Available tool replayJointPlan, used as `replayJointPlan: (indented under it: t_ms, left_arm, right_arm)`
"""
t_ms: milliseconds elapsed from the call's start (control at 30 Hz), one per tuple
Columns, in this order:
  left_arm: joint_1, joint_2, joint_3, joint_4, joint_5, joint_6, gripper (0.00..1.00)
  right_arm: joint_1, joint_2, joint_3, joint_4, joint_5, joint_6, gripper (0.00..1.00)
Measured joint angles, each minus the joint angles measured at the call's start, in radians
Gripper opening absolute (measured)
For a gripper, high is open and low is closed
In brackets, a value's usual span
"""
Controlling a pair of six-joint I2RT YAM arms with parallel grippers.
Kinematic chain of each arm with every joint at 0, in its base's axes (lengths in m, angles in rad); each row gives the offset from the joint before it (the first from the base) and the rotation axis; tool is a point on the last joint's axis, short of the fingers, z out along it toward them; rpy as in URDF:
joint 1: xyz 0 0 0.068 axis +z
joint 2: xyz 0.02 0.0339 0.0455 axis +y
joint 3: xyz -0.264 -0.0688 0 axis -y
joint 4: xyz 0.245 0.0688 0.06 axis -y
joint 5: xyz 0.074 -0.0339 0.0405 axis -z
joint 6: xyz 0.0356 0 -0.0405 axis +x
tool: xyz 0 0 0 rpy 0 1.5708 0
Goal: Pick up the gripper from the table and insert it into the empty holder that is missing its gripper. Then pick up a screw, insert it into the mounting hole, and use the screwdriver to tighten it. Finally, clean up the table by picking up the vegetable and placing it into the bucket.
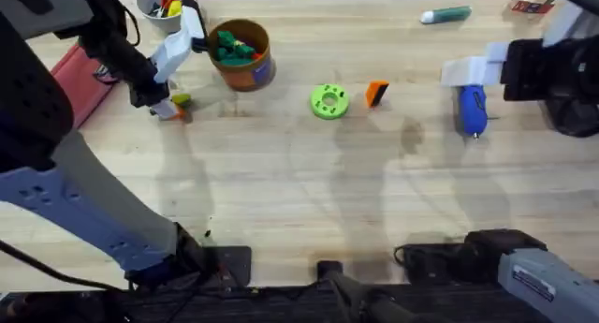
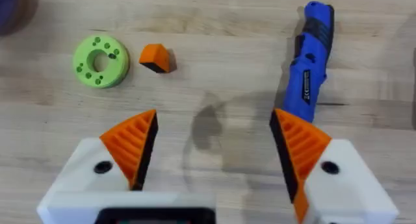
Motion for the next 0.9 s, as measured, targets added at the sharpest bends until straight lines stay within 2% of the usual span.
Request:
replayJointPlan:
  t_ms: [467,500,667,733,900]
  left_arm:
    - [0.0,0.0,0.0,0.0,0.0,0.001,0.027]
    - [0.0,0.0,0.0,0.011,-0.003,0.006,0.146]
    - [0.0,0.004,0.013,0.064,-0.016,0.006,0.909]
    - [0.0,0.004,0.013,0.057,-0.018,0.006,0.98]
    - [0.0,0.004,0.013,0.053,-0.018,0.006,0.985]
  right_arm:
    - [0.0,0.0,0.0,0.0,0.0,0.0,0.993]
    - [0.0,0.0,0.0,0.0,0.0,0.0,0.993]
    - [0.0,0.0,0.0,0.0,0.0,0.0,0.993]
    - [0.0,0.0,0.0,0.0,0.0,0.0,0.993]
    - [0.0,0.0,0.0,0.0,0.0,0.0,0.994]
